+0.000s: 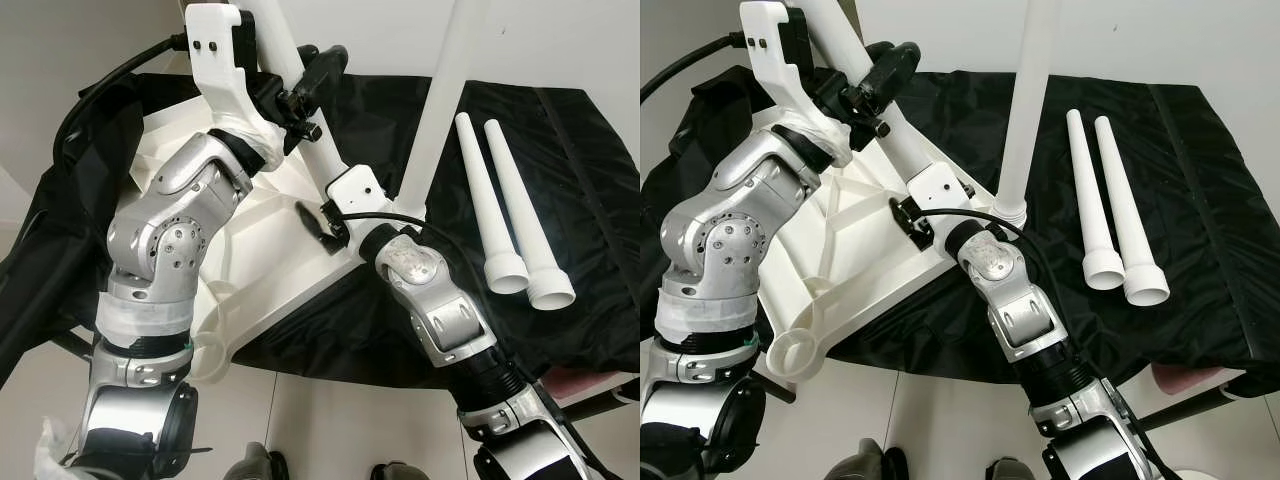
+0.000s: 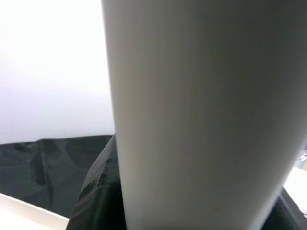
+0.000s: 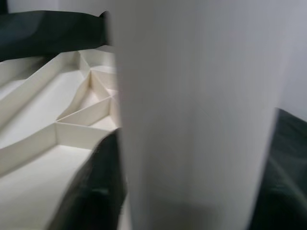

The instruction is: Building children table

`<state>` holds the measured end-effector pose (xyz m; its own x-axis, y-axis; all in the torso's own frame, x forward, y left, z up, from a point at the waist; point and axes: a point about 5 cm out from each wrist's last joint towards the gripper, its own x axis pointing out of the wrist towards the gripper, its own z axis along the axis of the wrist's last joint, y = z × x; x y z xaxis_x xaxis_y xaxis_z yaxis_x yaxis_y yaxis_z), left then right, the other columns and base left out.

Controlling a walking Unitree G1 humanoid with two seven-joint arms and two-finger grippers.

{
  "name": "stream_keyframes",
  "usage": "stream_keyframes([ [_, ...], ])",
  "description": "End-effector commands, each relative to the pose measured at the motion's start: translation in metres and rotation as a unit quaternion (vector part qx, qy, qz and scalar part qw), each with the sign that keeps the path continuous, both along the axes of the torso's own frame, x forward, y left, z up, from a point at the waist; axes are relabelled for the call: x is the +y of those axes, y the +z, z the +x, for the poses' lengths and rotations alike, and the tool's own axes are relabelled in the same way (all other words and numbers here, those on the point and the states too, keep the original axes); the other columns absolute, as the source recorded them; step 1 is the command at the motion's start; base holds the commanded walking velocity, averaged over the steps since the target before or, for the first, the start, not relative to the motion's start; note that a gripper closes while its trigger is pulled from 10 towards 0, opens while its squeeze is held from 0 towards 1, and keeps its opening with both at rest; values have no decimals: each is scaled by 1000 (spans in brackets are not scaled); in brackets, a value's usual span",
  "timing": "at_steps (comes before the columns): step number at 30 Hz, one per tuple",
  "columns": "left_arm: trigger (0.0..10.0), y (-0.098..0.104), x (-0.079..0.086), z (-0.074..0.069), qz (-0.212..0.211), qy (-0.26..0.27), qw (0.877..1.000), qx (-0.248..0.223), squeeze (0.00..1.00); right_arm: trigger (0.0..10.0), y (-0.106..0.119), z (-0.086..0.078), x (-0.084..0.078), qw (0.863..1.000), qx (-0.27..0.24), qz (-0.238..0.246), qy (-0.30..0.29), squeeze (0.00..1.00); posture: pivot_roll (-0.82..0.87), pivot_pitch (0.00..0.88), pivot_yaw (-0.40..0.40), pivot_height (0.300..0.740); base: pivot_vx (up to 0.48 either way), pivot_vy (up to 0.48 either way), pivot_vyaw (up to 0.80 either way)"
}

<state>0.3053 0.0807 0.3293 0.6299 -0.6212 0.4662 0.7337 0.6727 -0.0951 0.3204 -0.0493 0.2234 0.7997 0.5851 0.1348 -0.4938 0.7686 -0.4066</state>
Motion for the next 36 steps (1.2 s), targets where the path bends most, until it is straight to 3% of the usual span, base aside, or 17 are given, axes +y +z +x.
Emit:
stream_keyframes([
  [1, 10000, 3, -8, -8, 4, -31, 999, -20, 0, 0, 5, -4, 9, 1000, -12, -10, 18, 0, -103, 75, 67, 740, 0, 0, 0],
  [6, 10000, 1, -11, -9, 9, -35, 999, -19, 0, 510, 4, -3, 8, 999, -18, -24, 13, 0, -105, 75, 68, 740, 0, 0, 0],
  [7, 10000, 0, -12, -9, 10, -36, 999, -19, 0, 6471, 3, -3, 8, 999, -16, -25, 12, 0, -106, 75, 69, 740, 0, 0, 0],
  [9, 10000, 0, -13, -10, 10, -38, 999, -19, 0, 5961, 3, -3, 8, 999, -15, -26, 12, 0, -106, 76, 69, 740, 0, 0, 0],
  [11, 10000, 0, -13, -11, 12, -40, 999, -20, 0, 10000, 1, -3, 8, 1000, -9, -26, 7, 0, -107, 75, 69, 740, 0, 0, 0],
  [13, 10000, 0, -14, -11, 12, -40, 999, -20, 0, 10000, 0, -3, 7, 1000, -6, -25, 7, 0, -107, 75, 69, 740, 0, 0, 0],
  [14, 10000, 0, -14, -11, 13, -42, 999, -21, 0, 0, 0, -3, 7, 1000, -3, -22, 5, 0, -106, 75, 68, 740, 0, 0, 0],
  [17, 10000, -1, -15, -12, 13, -47, 999, -20, 0, 0, -1, -2, 6, 1000, 3, -15, -3, 0, -106, 75, 69, 740, 0, 0, 0],
  [18, 10000, -2, -16, -13, 13, -53, 998, -18, 0, 10000, -2, -1, 5, 1000, 11, -5, -9, 0, -105, 74, 68, 740, 0, 0, 0],
  [19, 10000, -2, -16, -13, 13, -53, 998, -18, 0, 10000, -2, -1, 5, 1000, 11, -5, -9, 0, -105, 74, 68, 740, 0, 0, 0],
  [20, 10000, -2, -17, -14, 15, -58, 998, -15, 529, 10000, -2, 0, 4, 1000, 17, 7, -16, 0, -104, 74, 69, 740, 0, 0, 0],
  [22, 10000, -2, -17, -14, 15, -58, 998, -15, 529, 10000, -2, 0, 4, 1000, 17, 7, -16, 0, -104, 74, 69, 740, 0, 0, 0],
  [23, 10000, -4, -18, -16, 16, -75, 997, -14, 1000, 10000, -1, 2, 3, 999, 24, 23, -24, 0, -104, 73, 69, 740, 0, 0, 0],
  [29, 10000, -8, -20, -22, 33, -90, 995, -15, 1000, 10000, -1, 4, 0, 997, 37, 55, -39, 0, -102, 73, 69, 740, 0, 0, 0],
  [30, 10000, -10, -20, -24, 37, -95, 995, -14, 737, 10000, -1, 4, -1, 996, 39, 60, -43, 0, -102, 73, 69, 740, 0, 0, 0],
  [31, 10000, -11, -19, -25, 41, -96, 994, -14, 0, 10000, -1, 5, -2, 996, 40, 69, -50, 0, -101, 76, 69, 740, 0, 0, 0],
  [36, 10000, -17, -10, -27, 61, -74, 995, -17, 0, 10000, 3, 7, -10, 992, 37, 95, -71, 0, -99, 81, 71, 740, 0, 0, 0],
])
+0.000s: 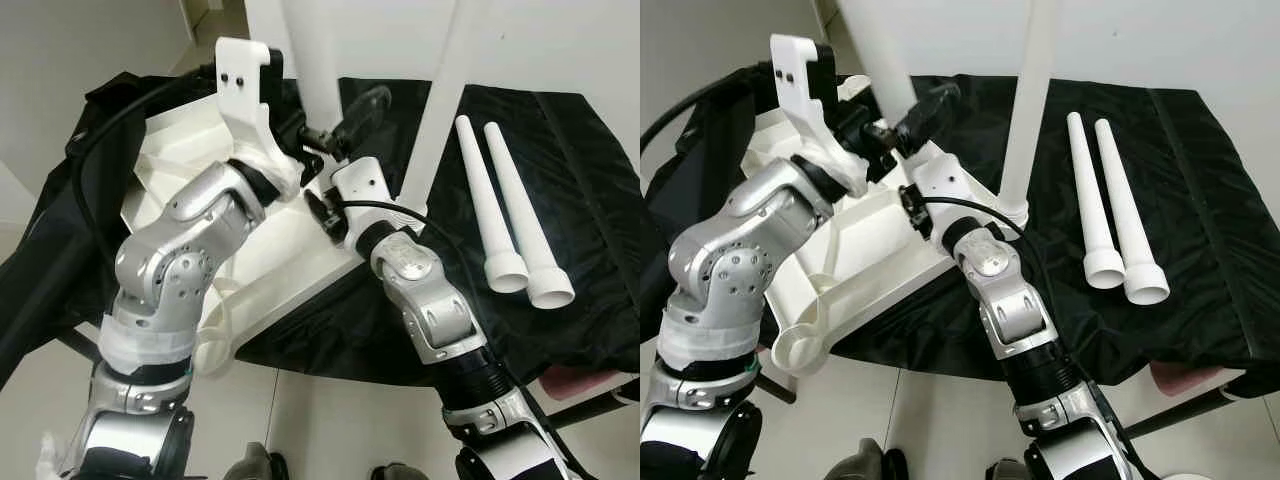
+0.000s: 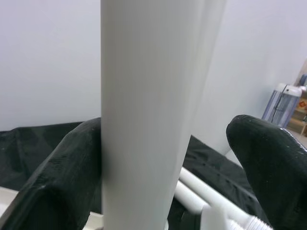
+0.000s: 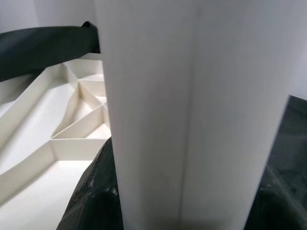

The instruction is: Building children table

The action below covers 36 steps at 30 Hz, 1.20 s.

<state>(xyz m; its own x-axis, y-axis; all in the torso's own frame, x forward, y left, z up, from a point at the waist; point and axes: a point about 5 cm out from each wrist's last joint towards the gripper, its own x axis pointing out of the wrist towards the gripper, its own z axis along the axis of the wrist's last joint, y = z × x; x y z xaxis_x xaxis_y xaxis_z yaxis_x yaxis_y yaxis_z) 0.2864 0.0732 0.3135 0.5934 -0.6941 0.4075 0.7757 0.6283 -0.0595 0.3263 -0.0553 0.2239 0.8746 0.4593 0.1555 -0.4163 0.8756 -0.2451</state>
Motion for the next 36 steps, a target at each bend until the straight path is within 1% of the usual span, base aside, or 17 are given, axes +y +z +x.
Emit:
stream_keyframes([
  [1, 10000, -3, 0, -7, 27, -34, 999, -26, 0, 10000, 3, 1, -6, 1000, 0, 23, -14, 0, -99, 81, 71, 740, 0, 0, 0],
  [7, 10000, -16, 14, -12, 48, -8, 999, -14, 0, 10000, 9, -2, -18, 998, -23, 58, -29, 0, -98, 95, 65, 740, 0, 0, 0],
  [11, 10000, -19, 15, -15, 55, -8, 998, -12, 0, 10000, 9, -5, -20, 997, -29, 65, -28, 0, -97, 99, 63, 740, 0, 0, 0],
  [13, 10000, -33, 17, -18, 93, 2, 996, -11, 0, 10000, 9, -12, -24, 996, -47, 74, -22, 0, -97, 107, 58, 740, 0, 0, 0],
  [18, 10000, -50, 18, -19, 132, 10, 991, -2, 0, 10000, 10, -20, -29, 994, -67, 89, -15, 0, -98, 112, 58, 740, 0, 0, 0],
  [20, 10000, -69, 17, -19, 172, 14, 985, 11, 0, 10000, 16, -28, -34, 990, -89, 107, -7, 0, -100, 120, 61, 740, 0, 0, 0],
  [22, 10000, -69, 17, -19, 172, 14, 985, 11, 0, 10000, 16, -28, -34, 990, -89, 107, -7, 0, -100, 120, 61, 740, 0, 0, 0],
  [23, 10000, -78, 17, -19, 192, 15, 981, 18, 0, 10000, 20, -31, -36, 988, -99, 115, -4, 0, -106, 123, 64, 740, 0, 0, 0],
  [24, 10000, -78, 17, -19, 192, 15, 981, 18, 0, 10000, 20, -31, -36, 988, -99, 115, -4, 0, -106, 123, 64, 740, 0, 0, 0],
  [25, 10000, -90, 16, -18, 217, 16, 976, 30, 0, 10000, 25, -34, -39, 985, -114, 128, 0, 0, -109, 123, 66, 740, 0, 0, 0],
  [26, 10000, -90, 16, -18, 217, 16, 976, 30, 0, 10000, 25, -34, -39, 985, -114, 128, 0, 0, -109, 123, 66, 740, 0, 0, 0],
  [27, 10000, -104, 17, -17, 247, 17, 968, 48, 0, 10000, 30, -38, -43, 982, -127, 139, 3, 0, -112, 123, 68, 740, 0, 0, 0],
  [32, 10000, -125, 19, -15, 289, 27, 954, 75, 0, 10000, 35, -41, -47, 978, -145, 149, 4, 0, -115, 123, 71, 740, 0, 0, 0],
  [33, 10000, -142, 21, -18, 326, 19, 940, 95, 0, 10000, 36, -44, -50, 976, -154, 152, 1, 0, -116, 123, 71, 740, 0, 0, 0],
  [34, 10000, -149, 22, -20, 348, 15, 932, 98, 0, 10000, 36, -44, -51, 976, -155, 152, 0, 0, -118, 122, 72, 740, 0, 0, 0],
  [35, 10000, -149, 22, -20, 348, 15, 932, 98, 0, 10000, 36, -44, -51, 976, -155, 152, 0, 0, -118, 122, 72, 740, 0, 0, 0],
  [36, 10000, -156, 23, -22, 365, 10, 926, 100, 0, 10000, 36, -44, -51, 976, -155, 152, 0, 0, -118, 122, 72, 740, 0, 0, 0],
])
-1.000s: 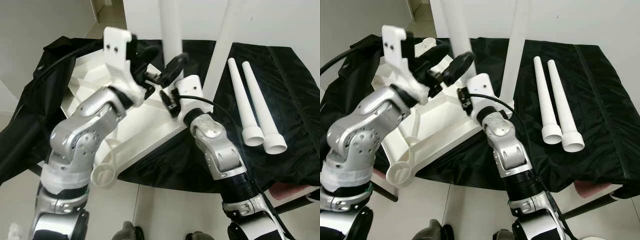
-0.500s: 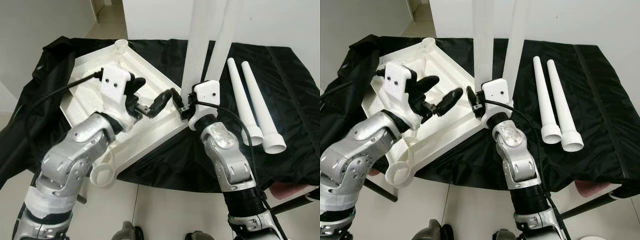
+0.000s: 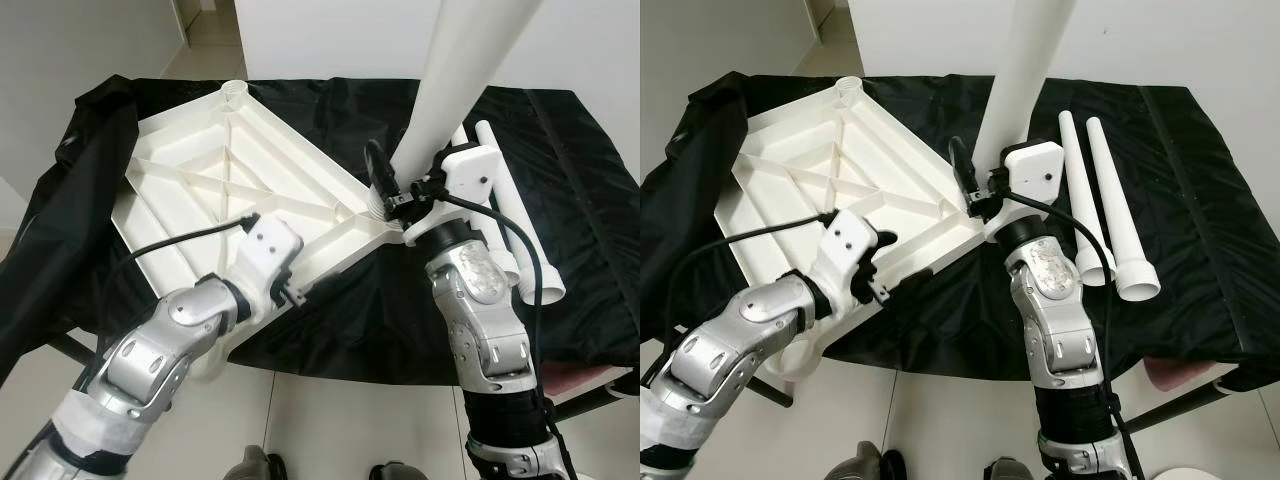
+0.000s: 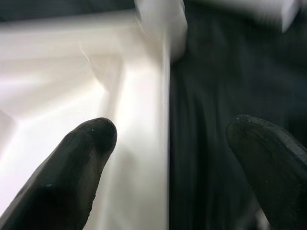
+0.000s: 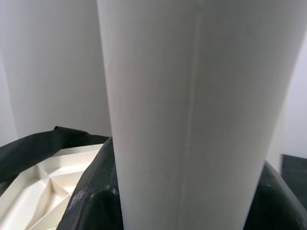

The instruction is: Building children table

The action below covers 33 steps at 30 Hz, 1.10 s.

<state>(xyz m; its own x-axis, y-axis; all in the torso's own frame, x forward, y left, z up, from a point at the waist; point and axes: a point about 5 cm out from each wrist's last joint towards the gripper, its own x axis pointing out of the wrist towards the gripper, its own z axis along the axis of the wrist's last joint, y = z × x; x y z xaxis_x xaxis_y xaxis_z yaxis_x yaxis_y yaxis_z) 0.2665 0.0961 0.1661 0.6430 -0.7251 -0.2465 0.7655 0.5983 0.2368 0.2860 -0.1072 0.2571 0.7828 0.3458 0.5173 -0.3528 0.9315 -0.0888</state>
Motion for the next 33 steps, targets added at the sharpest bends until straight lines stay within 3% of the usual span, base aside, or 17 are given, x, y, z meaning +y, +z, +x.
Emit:
stream_keyframes([
  [1, 10000, -12, 1, -4, 23, -15, 1000, 13, 0, 10000, 3, -4, 0, 1000, -13, 4, 6, 0, -120, 123, 71, 740, 0, 0, 0],
  [10, 9333, -24, 6, -7, 39, -20, 998, 46, 0, 10000, 2, -5, -1, 1000, -15, -3, 9, 0, -117, 122, 68, 740, 0, 0, 0],
  [11, 8118, -25, 7, -6, 42, -11, 998, 51, 0, 10000, 2, -4, -1, 1000, -16, -4, 9, 0, -117, 122, 66, 740, 0, 0, 0],
  [13, 8118, -26, 8, -5, 44, -6, 998, 54, 0, 10000, 2, -4, -1, 1000, -16, -4, 9, 0, -117, 122, 66, 740, 0, 0, 0],
  [14, 6588, -28, 9, -3, 48, 0, 997, 59, 0, 10000, 2, -4, -1, 1000, -16, -5, 9, 0, -117, 120, 66, 740, 0, 0, 0],
  [15, 6588, -29, 10, -3, 51, 4, 997, 61, 0, 10000, 1, -4, -1, 1000, -15, -5, 9, 0, -116, 120, 66, 740, 0, 0, 0],
  [16, 4667, -31, 13, 1, 57, 23, 996, 66, 0, 10000, 1, -4, -1, 1000, -15, -6, 9, 0, -117, 121, 66, 740, 0, 0, 0],
  [18, 4588, -32, 15, 2, 57, 30, 995, 71, 0, 10000, 1, -4, 0, 1000, -15, -7, 9, 0, -117, 121, 66, 740, 0, 0, 0],
  [19, 3647, -33, 16, 4, 59, 36, 995, 73, 0, 10000, 1, -4, 0, 1000, -15, -7, 9, 0, -117, 121, 66, 740, 0, 0, 0],
  [20, 4941, -34, 18, 7, 68, 48, 994, 71, 0, 10000, 1, -4, 0, 1000, -15, -8, 9, 0, -118, 120, 67, 740, 0, 0, 0],
  [23, 4941, -34, 19, 8, 73, 55, 993, 69, 0, 10000, 1, -4, 1, 1000, -15, -9, 9, 0, -118, 120, 67, 740, 0, 0, 0],
  [24, 10000, -32, 19, 10, 63, 62, 994, 71, 0, 10000, 0, -4, 1, 1000, -15, -9, 9, 0, -118, 121, 68, 740, 0, 0, 0],
  [29, 10000, -26, 18, 14, 48, 72, 994, 69, 0, 10000, -1, -4, 1, 1000, -13, -11, 7, 0, -117, 122, 67, 740, 0, 0, 0],
  [30, 5804, -26, 18, 15, 48, 77, 994, 67, 0, 10000, -1, -3, 1, 1000, -13, -12, 7, 0, -116, 122, 67, 740, 0, 0, 0],
  [31, 2863, -26, 18, 17, 48, 82, 993, 66, 0, 10000, -2, -3, 2, 1000, -12, -13, 7, 0, -117, 121, 67, 740, 0, 0, 0],
  [32, 2863, -26, 18, 18, 47, 85, 993, 65, 0, 10000, -2, -3, 2, 1000, -12, -14, 7, 0, -117, 121, 67, 740, 0, 0, 0],
  [33, 1098, -25, 16, 19, 45, 89, 993, 62, 0, 10000, -2, -3, 2, 1000, -12, -14, 7, 0, -115, 120, 65, 740, 0, 0, 0],
])
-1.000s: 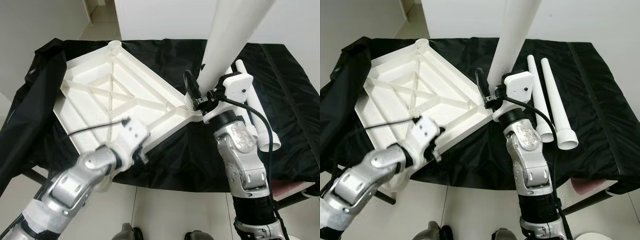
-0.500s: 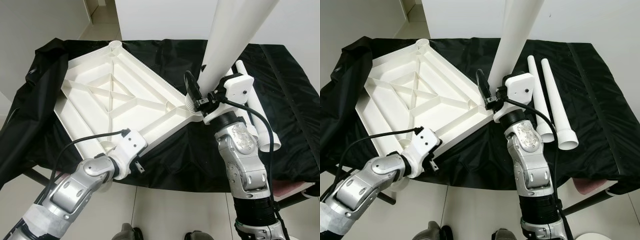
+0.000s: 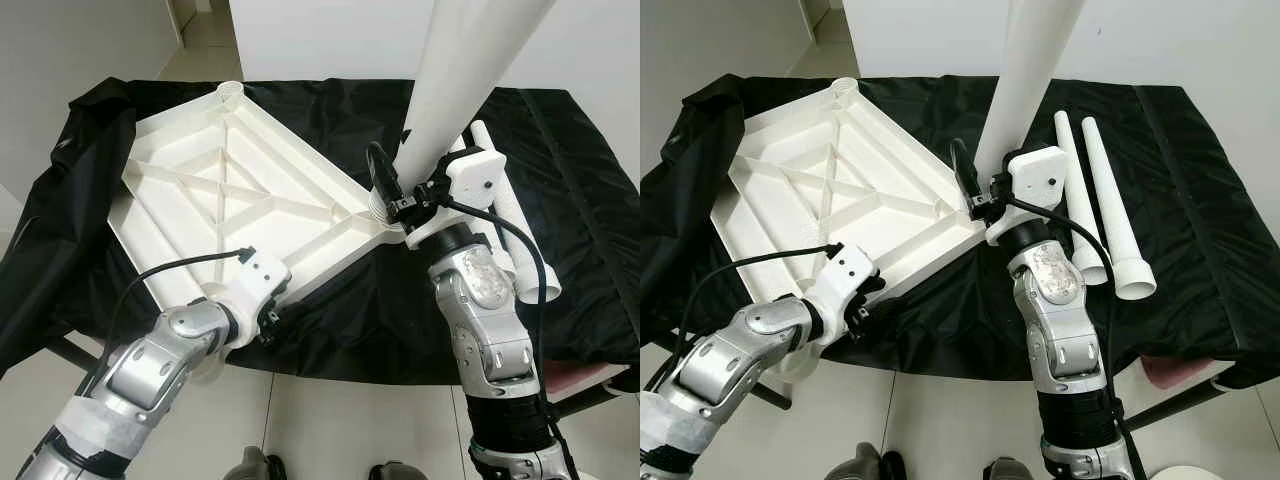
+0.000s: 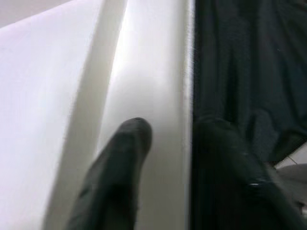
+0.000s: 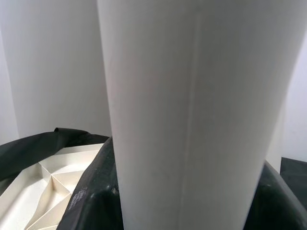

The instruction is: Building children table

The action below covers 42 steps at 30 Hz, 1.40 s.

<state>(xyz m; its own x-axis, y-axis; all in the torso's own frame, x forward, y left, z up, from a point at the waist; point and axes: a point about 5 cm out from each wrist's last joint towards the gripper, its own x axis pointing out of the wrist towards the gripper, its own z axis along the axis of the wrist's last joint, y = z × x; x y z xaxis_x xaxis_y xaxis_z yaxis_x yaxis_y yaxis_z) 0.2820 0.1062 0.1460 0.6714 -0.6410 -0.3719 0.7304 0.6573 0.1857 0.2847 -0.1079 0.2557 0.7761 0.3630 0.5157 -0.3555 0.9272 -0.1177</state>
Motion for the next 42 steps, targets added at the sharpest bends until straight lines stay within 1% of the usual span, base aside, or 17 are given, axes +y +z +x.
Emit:
stream_keyframes([
  [1, 1098, -5, 6, 4, 15, 39, 999, 0, 0, 10000, 0, -2, 3, 1000, -7, -1, 5, 0, -115, 120, 65, 740, 0, 0, 0],
  [5, 745, -3, -3, 10, 14, 46, 999, -15, 0, 10000, -1, -1, 4, 1000, -8, -2, 4, 0, -115, 118, 64, 740, 0, 0, 0],
  [6, 0, -3, -6, 12, 12, 50, 999, -16, 0, 10000, 0, -1, 4, 1000, -9, -2, 4, 0, -115, 118, 64, 740, 0, 0, 0],
  [13, 0, -3, -28, 25, 18, 55, 998, -36, 0, 10000, 0, 0, 6, 1000, -9, -3, 5, 0, -123, 114, 70, 740, 0, 0, 0],
  [14, 2392, -2, -32, 28, 20, 56, 997, -42, 0, 10000, 0, 0, 7, 1000, -9, -3, 5, 0, -123, 115, 71, 740, 0, 0, 0],
  [17, 2392, -1, -34, 30, 21, 57, 997, -45, 0, 10000, -1, 0, 7, 1000, -8, -3, 5, 0, -123, 115, 71, 740, 0, 0, 0],
  [19, 9569, 6, -43, 41, 23, 80, 994, -66, 0, 10000, -2, 0, 9, 1000, -6, -2, 6, 0, -129, 114, 77, 740, 0, 0, 0],
  [20, 8902, 11, -45, 47, 20, 97, 992, -73, 0, 10000, -2, -1, 10, 1000, -5, -1, 6, 0, -131, 114, 78, 740, 0, 0, 0],
  [21, 8902, 13, -47, 51, 18, 108, 991, -77, 0, 10000, -3, -1, 10, 1000, -4, -1, 5, 0, -131, 114, 78, 740, 0, 0, 0],
  [22, 10000, 18, -50, 54, 6, 118, 990, -80, 0, 10000, -3, -1, 10, 1000, -3, 1, 4, 0, -135, 114, 82, 740, 0, 0, 0],
  [27, 10000, 32, -54, 57, -34, 125, 988, -88, 0, 10000, -6, -1, 10, 1000, 3, 2, -2, 0, -136, 114, 86, 740, 0, 0, 0],
  [32, 10000, 34, -52, 56, -31, 122, 988, -91, 0, 10000, -6, -2, 10, 1000, 3, 2, -2, 0, -133, 113, 88, 740, 0, 0, 0],
  [35, 10000, 53, -42, 48, -71, 81, 986, -127, 0, 10000, -8, -1, 10, 1000, 7, 3, -5, 0, -128, 113, 87, 740, 0, 0, 0],
  [36, 10000, 65, -39, 39, -124, 36, 983, -131, 0, 10000, -10, -1, 10, 1000, 9, 2, -5, 0, -123, 111, 84, 740, 0, 0, 0],
  [38, 10000, 65, -39, 39, -124, 36, 983, -131, 0, 10000, -10, -1, 10, 1000, 9, 2, -5, 0, -123, 111, 84, 740, 0, 0, 0],
  [40, 10000, 69, -33, 33, -160, 0, 980, -120, 1000, 10000, -11, -1, 11, 1000, 11, 1, -3, 0, -117, 108, 81, 740, 0, 0, 0],
  [42, 10000, 69, -33, 33, -160, 0, 980, -120, 1000, 10000, -11, -1, 11, 1000, 11, 1, -3, 0, -117, 108, 81, 740, 0, 0, 0],
])
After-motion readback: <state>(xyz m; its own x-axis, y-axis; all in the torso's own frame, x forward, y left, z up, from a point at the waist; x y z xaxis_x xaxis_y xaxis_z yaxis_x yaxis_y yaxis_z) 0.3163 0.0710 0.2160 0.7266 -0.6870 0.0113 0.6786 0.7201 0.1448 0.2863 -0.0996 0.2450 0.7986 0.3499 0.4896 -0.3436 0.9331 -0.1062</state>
